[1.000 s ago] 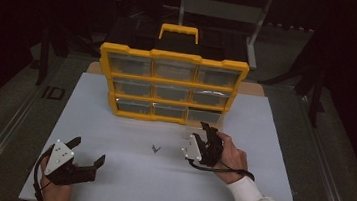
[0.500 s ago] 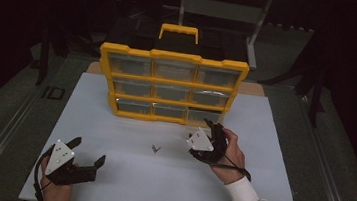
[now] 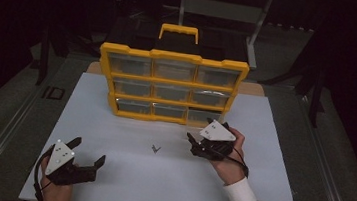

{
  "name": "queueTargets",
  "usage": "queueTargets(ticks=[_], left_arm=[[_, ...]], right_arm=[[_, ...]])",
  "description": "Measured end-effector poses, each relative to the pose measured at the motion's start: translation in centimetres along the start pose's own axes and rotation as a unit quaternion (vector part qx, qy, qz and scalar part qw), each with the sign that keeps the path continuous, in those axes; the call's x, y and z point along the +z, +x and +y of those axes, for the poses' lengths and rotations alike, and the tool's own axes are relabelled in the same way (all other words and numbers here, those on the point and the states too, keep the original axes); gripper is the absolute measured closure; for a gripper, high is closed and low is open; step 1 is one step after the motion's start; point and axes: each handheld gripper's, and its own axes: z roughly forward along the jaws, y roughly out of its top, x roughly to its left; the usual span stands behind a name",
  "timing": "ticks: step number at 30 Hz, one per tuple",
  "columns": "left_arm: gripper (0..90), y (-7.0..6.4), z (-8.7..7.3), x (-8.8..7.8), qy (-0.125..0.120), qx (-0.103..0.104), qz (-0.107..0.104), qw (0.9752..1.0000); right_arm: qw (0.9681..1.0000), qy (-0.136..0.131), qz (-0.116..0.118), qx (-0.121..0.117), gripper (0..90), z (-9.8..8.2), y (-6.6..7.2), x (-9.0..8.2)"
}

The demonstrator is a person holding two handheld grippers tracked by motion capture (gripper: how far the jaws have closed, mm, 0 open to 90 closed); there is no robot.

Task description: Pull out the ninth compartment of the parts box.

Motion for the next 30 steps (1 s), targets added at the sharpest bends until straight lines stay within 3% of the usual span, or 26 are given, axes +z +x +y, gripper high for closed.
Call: queueTargets(ticks=[5, 16, 30], left_arm=[[2.9, 0.0, 0.0, 0.0, 0.002, 0.000, 0.000, 1.0000], [2.9, -0.1, 0.0, 0.2, 0.003, 0.002, -0.003, 1.0000], [2.9, -0.1, 0.0, 0.3, 0.003, 0.003, -0.006, 1.0000]], right_arm=[[0.9990, -0.016, 0.015, 0.038, 21.8, -0.2, -0.8, -0.3], [0.9945, -0.037, 0.040, 0.090, 18.2, -0.4, -1.2, -0.6], [0.9908, -0.050, 0.062, 0.110, 18.3, -0.3, -1.1, -0.9]])
